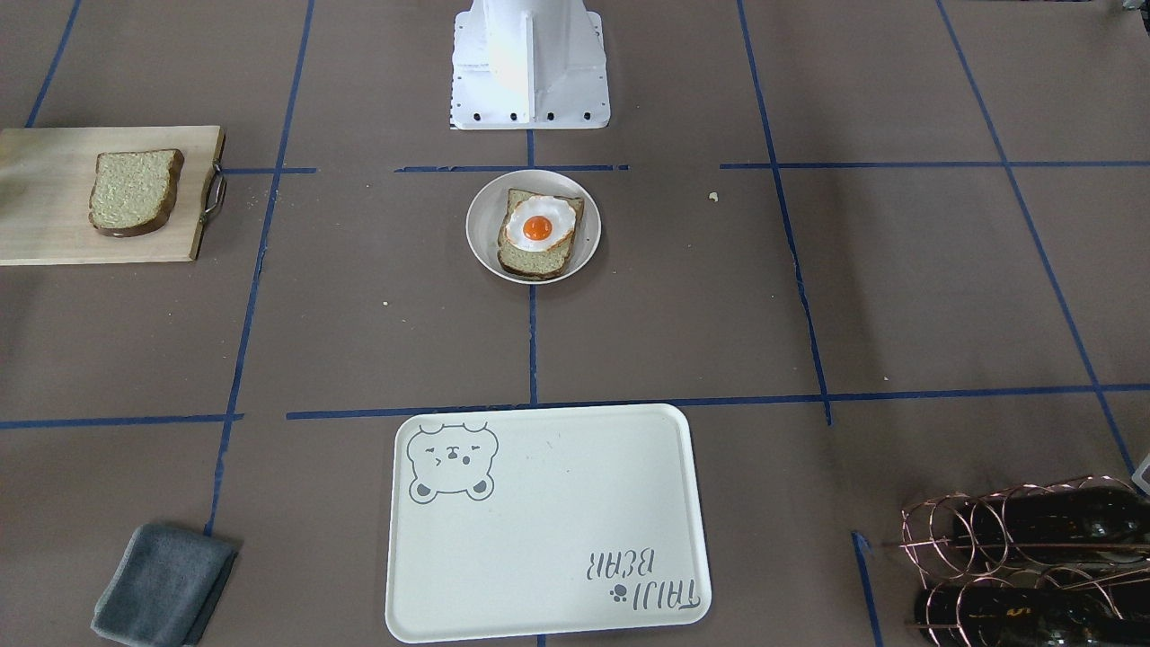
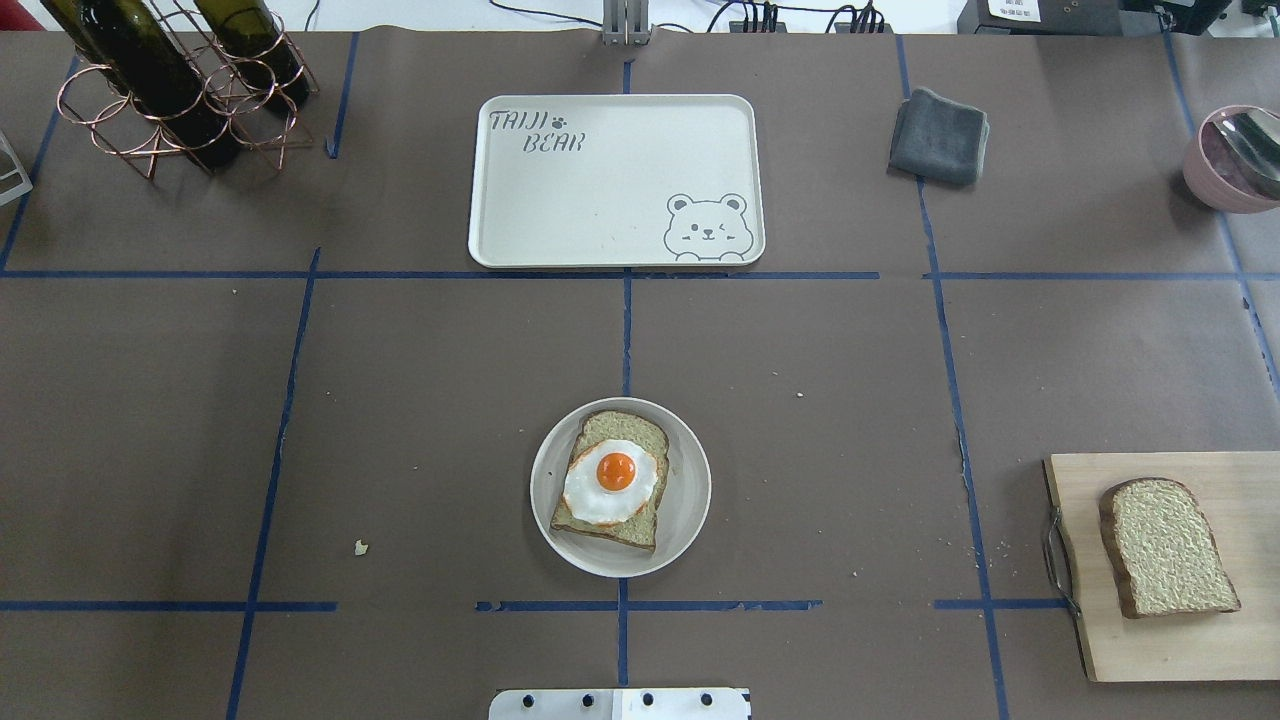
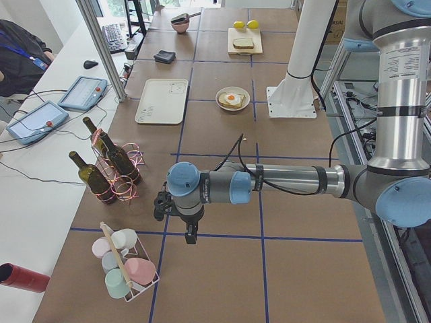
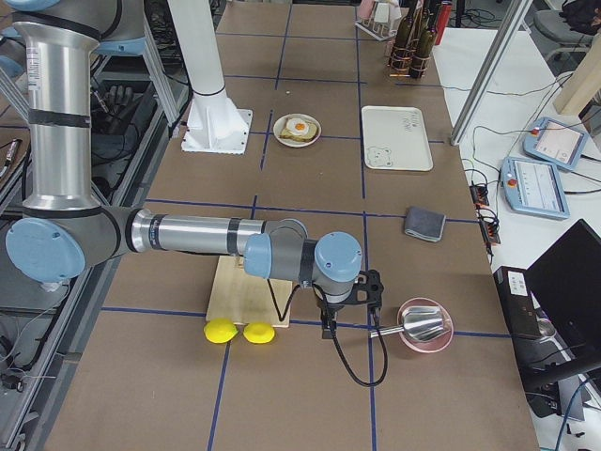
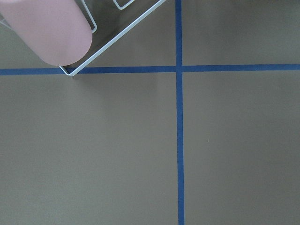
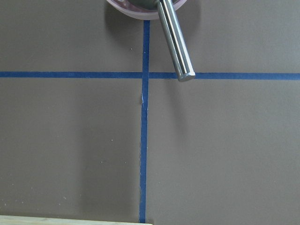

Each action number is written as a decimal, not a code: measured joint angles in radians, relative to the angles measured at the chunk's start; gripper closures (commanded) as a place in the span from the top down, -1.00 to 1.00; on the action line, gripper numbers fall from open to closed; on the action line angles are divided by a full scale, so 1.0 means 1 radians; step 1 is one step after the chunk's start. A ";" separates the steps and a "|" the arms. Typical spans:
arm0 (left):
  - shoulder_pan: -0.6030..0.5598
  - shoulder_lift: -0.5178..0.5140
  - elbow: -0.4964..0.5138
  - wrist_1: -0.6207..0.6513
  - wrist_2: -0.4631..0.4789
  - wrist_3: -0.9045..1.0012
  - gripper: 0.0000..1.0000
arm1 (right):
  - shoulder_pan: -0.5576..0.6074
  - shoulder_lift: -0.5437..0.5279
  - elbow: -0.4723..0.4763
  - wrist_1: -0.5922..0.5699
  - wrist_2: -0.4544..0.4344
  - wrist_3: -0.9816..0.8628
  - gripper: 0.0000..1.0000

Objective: Make sandwich and place on tray
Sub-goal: 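Move the right gripper toward the bread slice on the wooden board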

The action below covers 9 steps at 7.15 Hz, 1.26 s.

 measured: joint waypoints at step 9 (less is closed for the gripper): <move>0.031 -0.193 -0.081 -0.013 -0.005 -0.157 1.00 | -0.110 0.155 -0.004 0.006 0.001 0.103 1.00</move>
